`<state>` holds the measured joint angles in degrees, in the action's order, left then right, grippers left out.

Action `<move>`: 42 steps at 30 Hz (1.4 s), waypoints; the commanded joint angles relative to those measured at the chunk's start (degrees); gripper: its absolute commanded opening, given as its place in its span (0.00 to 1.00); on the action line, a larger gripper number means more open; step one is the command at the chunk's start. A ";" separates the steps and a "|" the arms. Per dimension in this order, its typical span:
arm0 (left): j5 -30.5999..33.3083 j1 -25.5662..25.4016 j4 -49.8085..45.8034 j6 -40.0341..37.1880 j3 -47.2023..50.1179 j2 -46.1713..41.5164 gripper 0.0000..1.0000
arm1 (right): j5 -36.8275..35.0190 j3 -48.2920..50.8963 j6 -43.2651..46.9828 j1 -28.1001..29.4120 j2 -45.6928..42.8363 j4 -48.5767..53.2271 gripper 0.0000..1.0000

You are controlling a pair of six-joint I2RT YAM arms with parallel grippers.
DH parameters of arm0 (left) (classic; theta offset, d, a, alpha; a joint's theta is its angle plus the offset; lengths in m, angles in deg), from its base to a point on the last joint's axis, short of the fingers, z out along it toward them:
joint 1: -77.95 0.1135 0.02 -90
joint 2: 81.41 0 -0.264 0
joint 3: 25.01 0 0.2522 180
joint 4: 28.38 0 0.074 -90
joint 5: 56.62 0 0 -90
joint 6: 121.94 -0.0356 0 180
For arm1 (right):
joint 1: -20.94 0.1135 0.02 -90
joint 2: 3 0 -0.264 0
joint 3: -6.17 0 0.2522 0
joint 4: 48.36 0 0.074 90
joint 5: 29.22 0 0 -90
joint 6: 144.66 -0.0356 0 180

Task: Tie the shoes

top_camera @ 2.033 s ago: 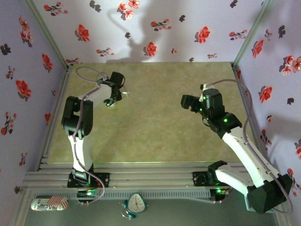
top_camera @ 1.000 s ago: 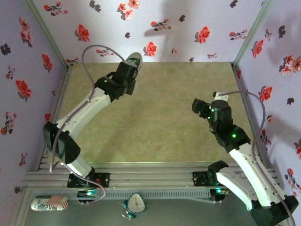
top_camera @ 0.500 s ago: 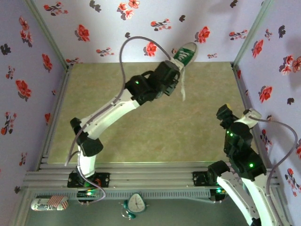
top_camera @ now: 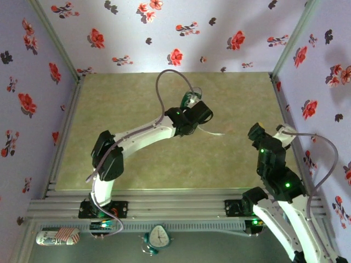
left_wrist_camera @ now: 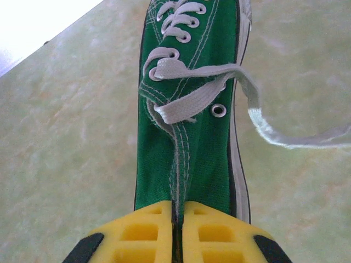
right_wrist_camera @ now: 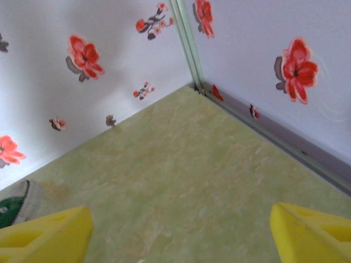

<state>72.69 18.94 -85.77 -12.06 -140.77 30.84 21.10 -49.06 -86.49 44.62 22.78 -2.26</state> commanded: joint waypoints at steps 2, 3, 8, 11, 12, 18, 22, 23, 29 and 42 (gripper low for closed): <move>9.72 -0.37 3.71 7.39 1.54 -1.66 0.00 | 4.31 1.71 -1.91 0.31 2.31 -3.42 0.85; 10.24 -0.33 3.08 8.59 2.21 -1.68 0.00 | 5.50 1.90 -1.69 0.31 3.94 -3.99 0.85; 11.47 -0.24 1.23 16.01 7.66 -2.32 0.00 | 13.57 0.55 0.26 0.33 12.28 -5.66 0.85; 12.50 -0.24 -0.55 20.29 10.31 -2.77 0.00 | 17.12 -0.55 0.93 0.43 16.91 -5.97 0.85; 12.67 -0.23 -1.10 21.46 11.06 -2.93 0.00 | 18.16 -0.85 1.05 0.40 18.13 -6.04 0.85; 12.34 -0.28 -2.00 26.79 16.37 -4.32 0.00 | 20.17 -0.95 0.98 0.42 23.13 -7.00 0.85; 10.32 -0.32 -0.10 28.73 20.50 -5.74 0.00 | 20.17 -1.18 0.95 0.40 27.02 -6.84 0.85; 9.42 -0.32 1.01 29.02 21.90 -6.42 0.00 | 22.01 -1.11 0.86 0.40 27.87 -6.97 0.85; 5.52 -0.32 8.08 31.04 31.04 -11.02 0.31 | 24.82 -2.69 2.45 0.39 33.56 -6.40 0.84; -6.80 2.32 28.87 19.72 46.00 -29.16 0.93 | 29.56 -16.84 6.13 0.22 57.57 0.02 0.67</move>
<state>70.83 19.56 -65.25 12.46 -97.66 5.42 50.08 -63.31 -80.29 44.62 76.96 -4.51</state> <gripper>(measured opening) 0.930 0.697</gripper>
